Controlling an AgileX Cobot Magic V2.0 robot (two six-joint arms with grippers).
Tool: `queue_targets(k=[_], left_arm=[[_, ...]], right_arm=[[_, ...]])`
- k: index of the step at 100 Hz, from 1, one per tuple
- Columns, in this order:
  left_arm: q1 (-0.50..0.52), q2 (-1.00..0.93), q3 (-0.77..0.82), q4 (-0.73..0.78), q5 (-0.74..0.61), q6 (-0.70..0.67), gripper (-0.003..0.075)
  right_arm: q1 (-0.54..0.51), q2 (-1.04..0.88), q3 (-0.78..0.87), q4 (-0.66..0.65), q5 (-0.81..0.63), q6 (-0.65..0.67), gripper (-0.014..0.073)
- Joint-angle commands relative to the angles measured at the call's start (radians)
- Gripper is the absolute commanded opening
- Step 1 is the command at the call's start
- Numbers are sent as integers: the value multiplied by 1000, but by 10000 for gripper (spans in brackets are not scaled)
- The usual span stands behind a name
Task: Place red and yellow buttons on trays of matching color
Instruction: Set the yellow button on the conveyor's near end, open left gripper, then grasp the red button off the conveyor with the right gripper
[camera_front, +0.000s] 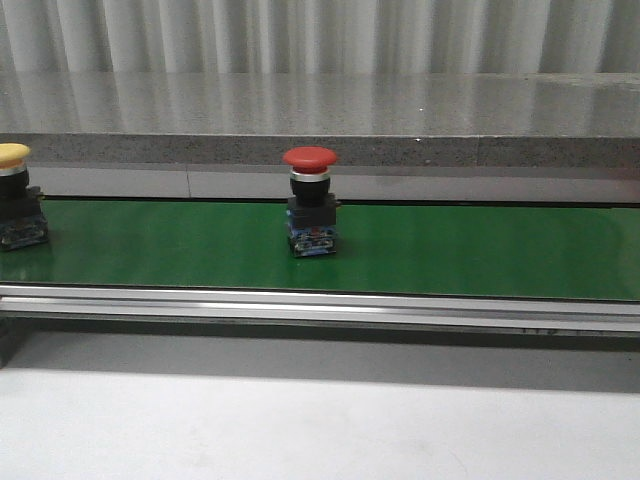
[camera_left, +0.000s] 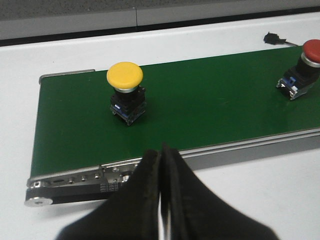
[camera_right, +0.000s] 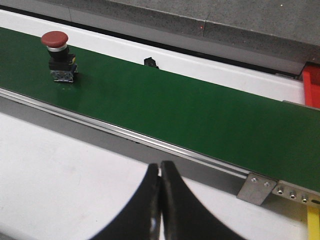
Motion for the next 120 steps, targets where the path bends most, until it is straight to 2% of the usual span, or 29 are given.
queue_targets(k=[1, 16, 23, 32, 47, 56, 61, 120], left_arm=[[-7, -69, 5, -27, -44, -2, -20], [-7, -156, 41, -27, -51, -2, -20], [-7, -171, 43, -27, -51, -2, -20], [-7, -173, 43, -27, -51, -2, -20], [-7, -173, 43, -27, -51, -2, -20], [-7, -173, 43, -27, -51, -2, -20], [-7, -173, 43, -27, -51, -2, -20], [-7, -173, 43, -27, -51, -2, -20]], right_arm=[[12, 51, -39, 29, -62, 21, -65], [62, 167, -71, 29, -60, 24, -58], [84, 246, -94, 29, -52, 24, -13], [99, 365, -133, 29, -31, 23, 121], [134, 545, -201, 66, -27, 23, 451], [150, 650, -242, 82, -40, 22, 566], [158, 708, -265, 84, -50, 22, 586], [323, 1253, -583, 87, -91, -40, 584]])
